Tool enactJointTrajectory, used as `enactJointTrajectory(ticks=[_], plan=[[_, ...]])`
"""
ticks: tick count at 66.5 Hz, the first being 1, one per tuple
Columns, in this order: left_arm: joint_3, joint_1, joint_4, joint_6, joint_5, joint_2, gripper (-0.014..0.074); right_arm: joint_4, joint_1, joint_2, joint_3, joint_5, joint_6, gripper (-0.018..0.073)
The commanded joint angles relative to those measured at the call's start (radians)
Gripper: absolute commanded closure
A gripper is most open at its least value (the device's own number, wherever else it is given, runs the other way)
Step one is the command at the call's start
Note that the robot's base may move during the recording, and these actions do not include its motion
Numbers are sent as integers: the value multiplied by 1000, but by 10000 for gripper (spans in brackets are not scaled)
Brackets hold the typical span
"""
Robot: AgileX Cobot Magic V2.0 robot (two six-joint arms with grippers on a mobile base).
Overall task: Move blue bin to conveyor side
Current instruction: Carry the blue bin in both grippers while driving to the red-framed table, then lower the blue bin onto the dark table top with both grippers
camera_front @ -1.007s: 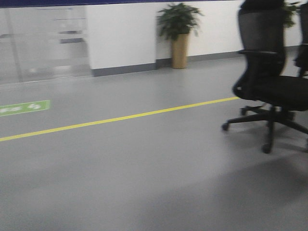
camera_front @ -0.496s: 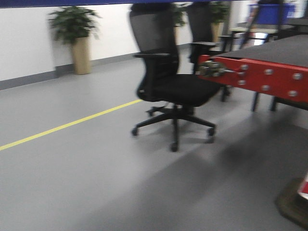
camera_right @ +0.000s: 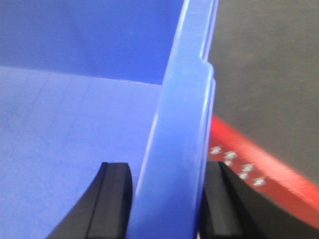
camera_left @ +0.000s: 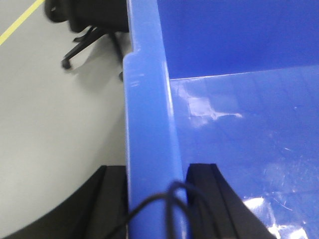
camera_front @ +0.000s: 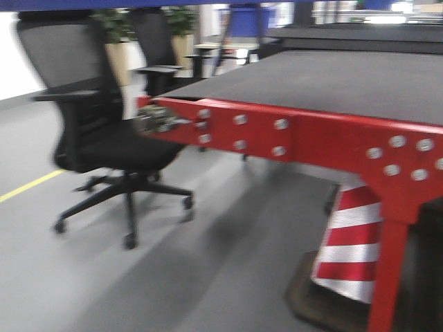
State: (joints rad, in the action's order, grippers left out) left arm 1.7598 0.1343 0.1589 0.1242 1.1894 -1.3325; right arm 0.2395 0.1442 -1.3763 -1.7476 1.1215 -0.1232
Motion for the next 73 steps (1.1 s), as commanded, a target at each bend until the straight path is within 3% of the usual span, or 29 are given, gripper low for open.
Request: enactJointTrajectory(ticks=[1, 73], plan=[[15, -1, 12, -9, -82, 22, 616, -1, -2, 22, -17, -101, -18, 637], [15, -1, 12, -9, -87, 22, 616, -1, -2, 22, -17, -105, -18, 637]])
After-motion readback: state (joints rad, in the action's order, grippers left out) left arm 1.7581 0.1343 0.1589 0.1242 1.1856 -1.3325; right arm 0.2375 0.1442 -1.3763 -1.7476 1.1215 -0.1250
